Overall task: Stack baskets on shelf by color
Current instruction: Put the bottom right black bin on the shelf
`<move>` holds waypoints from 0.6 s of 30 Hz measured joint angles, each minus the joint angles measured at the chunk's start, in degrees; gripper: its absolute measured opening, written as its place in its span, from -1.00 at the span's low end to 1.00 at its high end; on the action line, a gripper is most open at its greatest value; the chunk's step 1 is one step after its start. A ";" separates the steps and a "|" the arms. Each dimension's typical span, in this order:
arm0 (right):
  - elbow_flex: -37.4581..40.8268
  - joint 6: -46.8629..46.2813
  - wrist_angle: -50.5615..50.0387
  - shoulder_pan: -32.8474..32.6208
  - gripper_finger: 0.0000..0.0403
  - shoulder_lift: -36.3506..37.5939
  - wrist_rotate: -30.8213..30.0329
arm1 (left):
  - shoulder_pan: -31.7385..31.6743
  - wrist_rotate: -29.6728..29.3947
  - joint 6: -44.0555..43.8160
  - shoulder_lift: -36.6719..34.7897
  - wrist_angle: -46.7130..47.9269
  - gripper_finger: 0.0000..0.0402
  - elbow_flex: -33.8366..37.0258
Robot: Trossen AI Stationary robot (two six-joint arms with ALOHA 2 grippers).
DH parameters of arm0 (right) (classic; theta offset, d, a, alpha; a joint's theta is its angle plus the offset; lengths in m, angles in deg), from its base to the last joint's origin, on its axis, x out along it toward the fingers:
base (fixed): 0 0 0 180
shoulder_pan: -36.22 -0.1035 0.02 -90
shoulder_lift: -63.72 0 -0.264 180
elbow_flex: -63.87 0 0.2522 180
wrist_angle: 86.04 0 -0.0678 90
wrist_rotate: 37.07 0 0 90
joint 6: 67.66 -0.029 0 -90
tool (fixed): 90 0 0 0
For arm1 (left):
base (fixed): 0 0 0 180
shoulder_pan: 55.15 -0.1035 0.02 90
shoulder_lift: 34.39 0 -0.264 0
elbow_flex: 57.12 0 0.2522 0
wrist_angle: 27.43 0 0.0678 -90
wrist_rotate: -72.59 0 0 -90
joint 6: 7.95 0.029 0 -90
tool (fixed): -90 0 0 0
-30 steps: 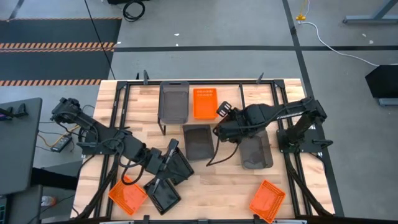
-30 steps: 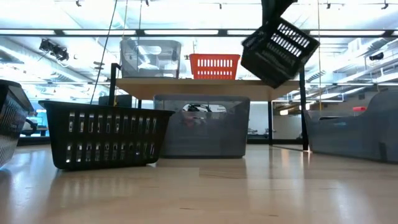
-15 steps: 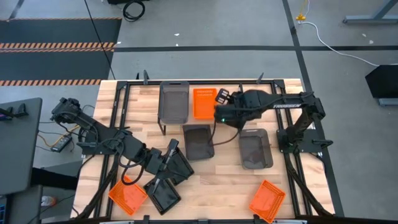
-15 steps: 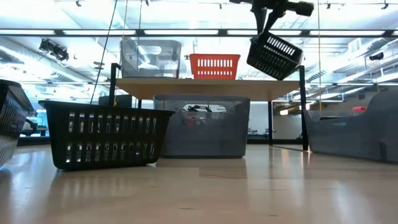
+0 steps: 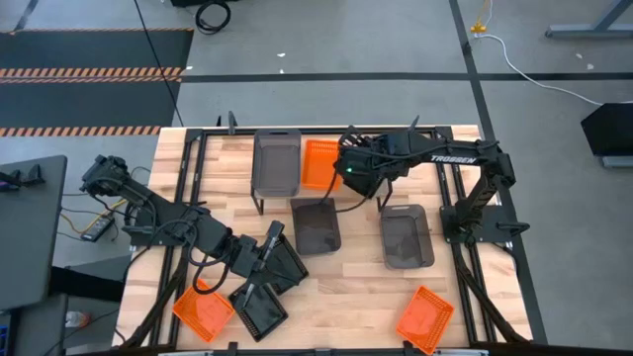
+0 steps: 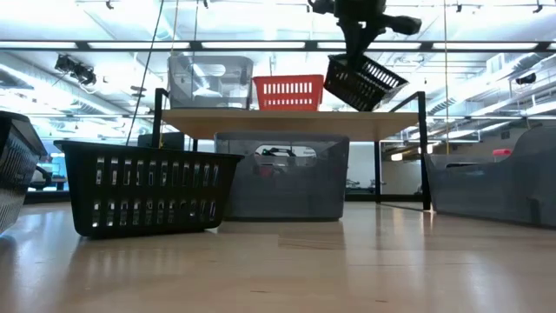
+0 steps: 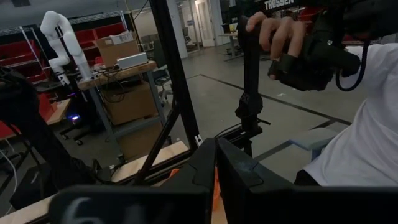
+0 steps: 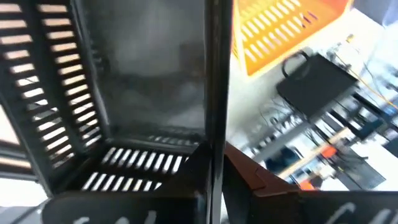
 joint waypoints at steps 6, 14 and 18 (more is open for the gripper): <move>0.00 -2.98 -0.03 0.55 -0.81 0.00 4.32 | 0.00 0.00 0.00 0.00 0.02 -0.90 0.00; 0.00 -8.19 -0.45 0.61 -0.75 0.00 4.28 | 0.00 0.00 -0.02 0.00 0.02 -0.88 0.00; 0.00 -13.95 0.14 0.61 -0.66 0.00 2.23 | 0.00 0.00 -0.02 0.00 0.02 -0.89 0.00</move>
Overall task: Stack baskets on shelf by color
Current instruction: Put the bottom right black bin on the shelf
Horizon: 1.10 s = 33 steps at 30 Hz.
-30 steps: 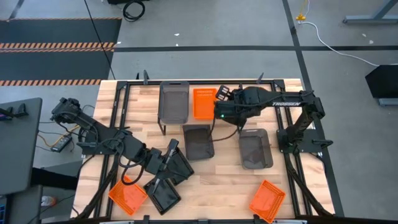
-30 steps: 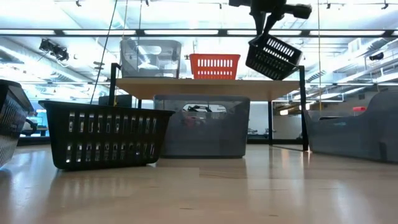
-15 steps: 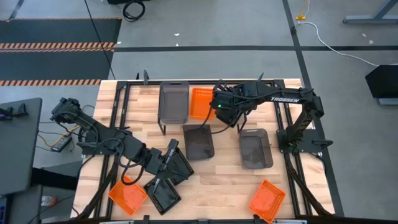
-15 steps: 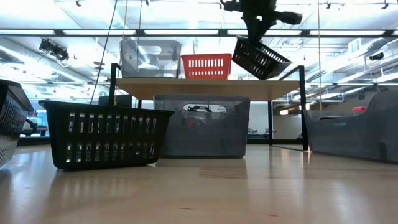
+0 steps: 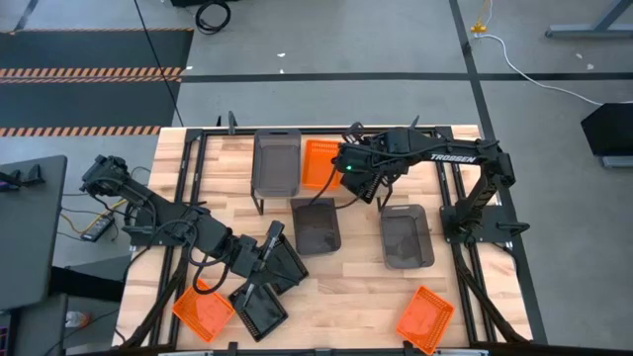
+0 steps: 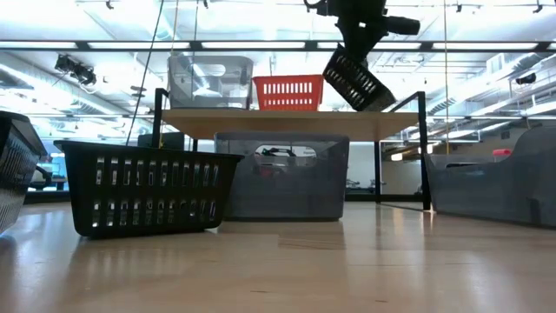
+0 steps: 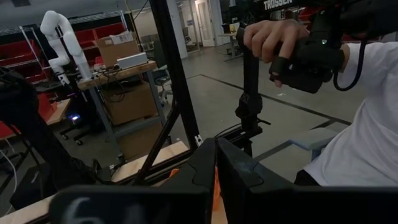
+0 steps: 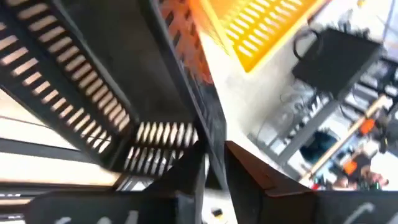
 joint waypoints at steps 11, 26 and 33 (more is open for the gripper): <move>0.02 -2.93 0.49 0.00 -0.18 0.00 -1.85 | 0.00 0.00 -0.02 0.00 0.02 -0.90 0.00; 0.02 -29.20 -1.63 -6.67 -0.07 0.11 3.96 | -0.01 -0.01 0.46 0.00 0.27 -0.91 0.00; 0.02 -42.32 -5.89 -9.20 -0.08 0.11 16.43 | -0.02 0.00 0.46 0.00 0.44 -0.88 0.00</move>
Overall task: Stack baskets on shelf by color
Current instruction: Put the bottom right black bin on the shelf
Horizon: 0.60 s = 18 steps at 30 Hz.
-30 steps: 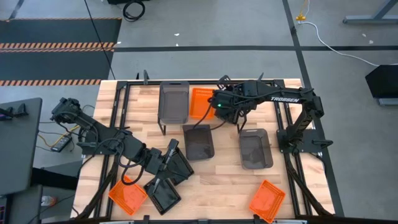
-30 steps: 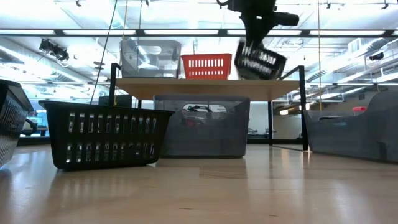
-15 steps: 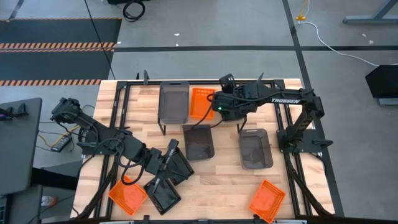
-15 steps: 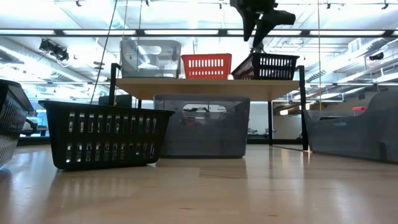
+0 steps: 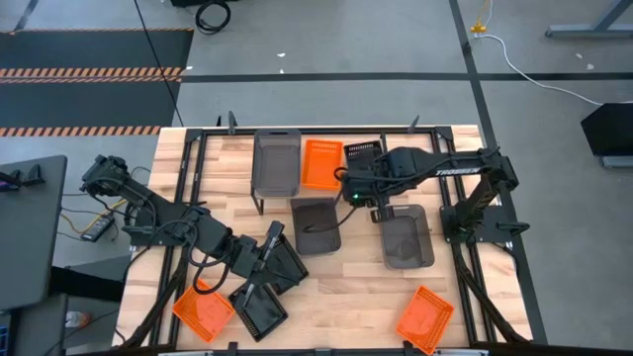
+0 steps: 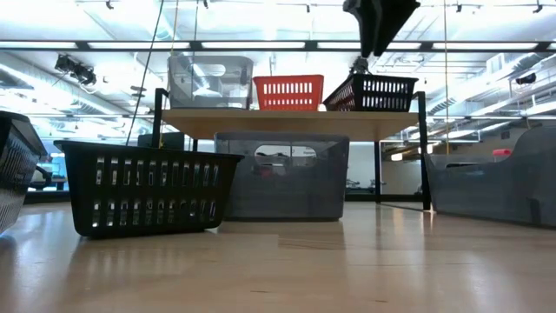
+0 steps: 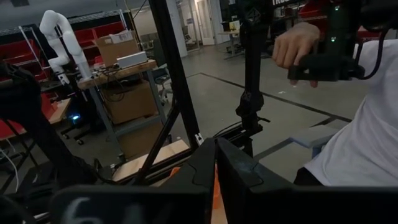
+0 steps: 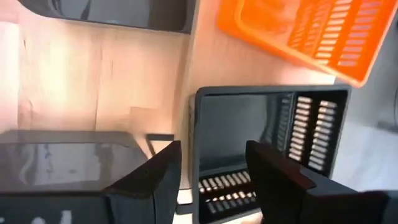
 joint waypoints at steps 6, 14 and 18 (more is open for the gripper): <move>0.06 -3.75 -0.19 0.81 -0.08 0.00 1.38 | 0.00 -0.02 -0.47 0.00 0.00 -0.91 0.00; 6.96 -2.04 2.88 3.78 -0.09 -0.02 4.13 | 0.02 -0.02 -0.50 0.00 0.38 -0.91 -0.02; 10.07 -0.38 5.89 4.82 -0.09 -0.03 4.15 | -0.02 -0.04 -0.38 0.00 0.35 -0.89 -0.02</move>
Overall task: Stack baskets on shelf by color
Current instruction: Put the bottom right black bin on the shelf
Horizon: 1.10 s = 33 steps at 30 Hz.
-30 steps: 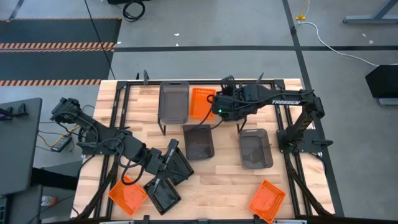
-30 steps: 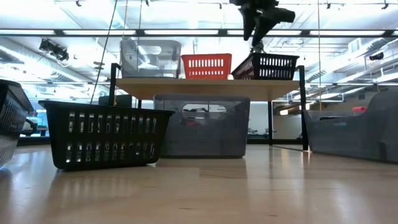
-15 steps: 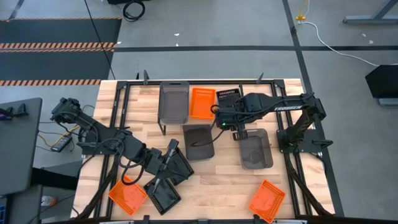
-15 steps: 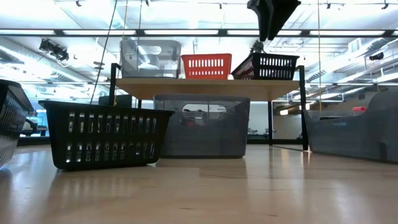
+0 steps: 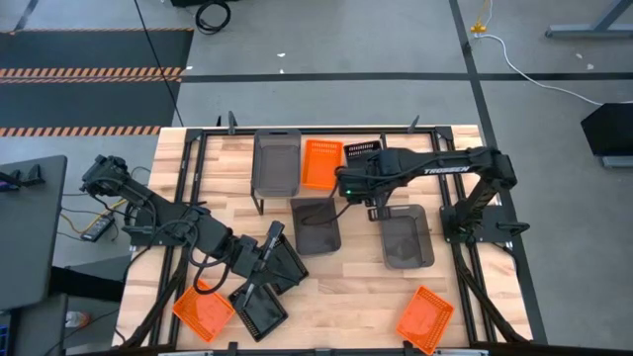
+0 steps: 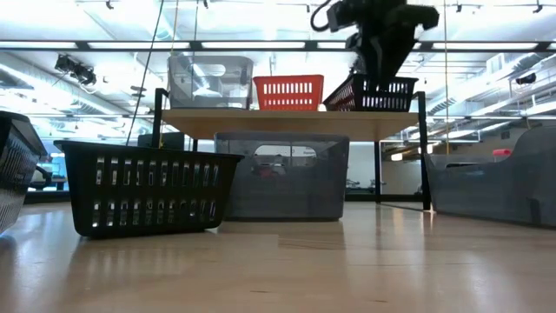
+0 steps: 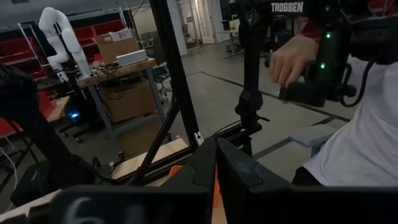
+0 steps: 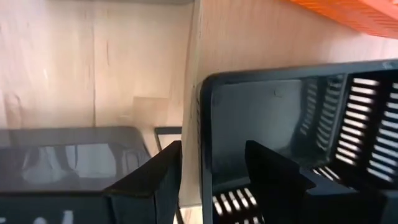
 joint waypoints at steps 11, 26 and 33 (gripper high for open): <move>1.23 1.60 7.09 1.86 -0.14 -0.03 -1.08 | -2.60 -18.56 -0.78 0.00 1.64 -0.94 -0.02; 1.23 2.98 11.11 2.22 -0.15 -0.04 -1.38 | -5.07 -24.45 -4.90 -0.01 6.03 -0.93 -0.02; 0.61 4.14 10.30 2.10 -0.15 -0.04 -1.33 | -5.07 -24.48 -5.88 0.51 11.28 -0.89 -0.04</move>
